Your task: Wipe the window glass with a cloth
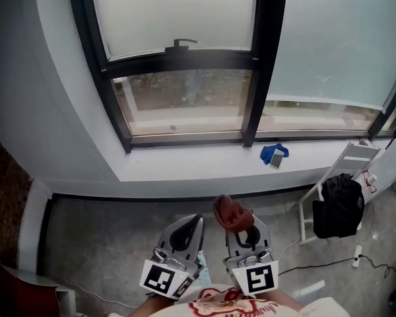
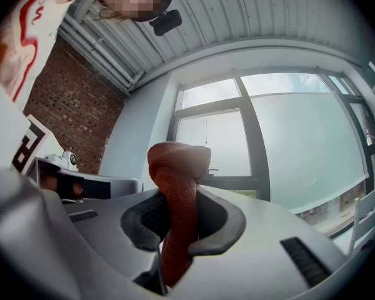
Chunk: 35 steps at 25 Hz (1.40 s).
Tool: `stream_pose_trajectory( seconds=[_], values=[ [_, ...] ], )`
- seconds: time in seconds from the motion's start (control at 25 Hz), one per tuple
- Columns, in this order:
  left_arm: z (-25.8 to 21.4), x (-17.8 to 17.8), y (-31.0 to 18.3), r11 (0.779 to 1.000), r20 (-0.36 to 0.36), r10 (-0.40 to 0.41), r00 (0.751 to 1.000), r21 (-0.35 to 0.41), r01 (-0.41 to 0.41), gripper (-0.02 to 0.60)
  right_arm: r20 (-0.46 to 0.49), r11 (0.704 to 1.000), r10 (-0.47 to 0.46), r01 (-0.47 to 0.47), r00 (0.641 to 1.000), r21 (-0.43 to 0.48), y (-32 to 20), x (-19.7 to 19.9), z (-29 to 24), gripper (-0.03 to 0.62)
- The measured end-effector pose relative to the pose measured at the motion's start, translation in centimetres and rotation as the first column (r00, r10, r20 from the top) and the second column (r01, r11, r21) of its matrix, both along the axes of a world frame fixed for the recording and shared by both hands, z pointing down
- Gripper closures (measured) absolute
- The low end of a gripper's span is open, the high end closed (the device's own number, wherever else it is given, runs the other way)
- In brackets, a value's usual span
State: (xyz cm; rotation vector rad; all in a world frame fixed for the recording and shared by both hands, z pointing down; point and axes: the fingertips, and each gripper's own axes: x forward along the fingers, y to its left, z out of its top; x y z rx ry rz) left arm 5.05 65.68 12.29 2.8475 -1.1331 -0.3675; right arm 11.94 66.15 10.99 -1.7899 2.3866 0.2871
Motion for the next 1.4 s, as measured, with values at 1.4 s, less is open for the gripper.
stream_pose_trajectory(
  seconds=[1.4],
  values=[
    [-0.4,5.7,-45.4,0.997,-0.001,0.078,0.997,0.0,-0.078,0.56,-0.589,0.968,0.251,-0.205,0.768,0.145,-44.1,9.1,2.2,0.522]
  ],
)
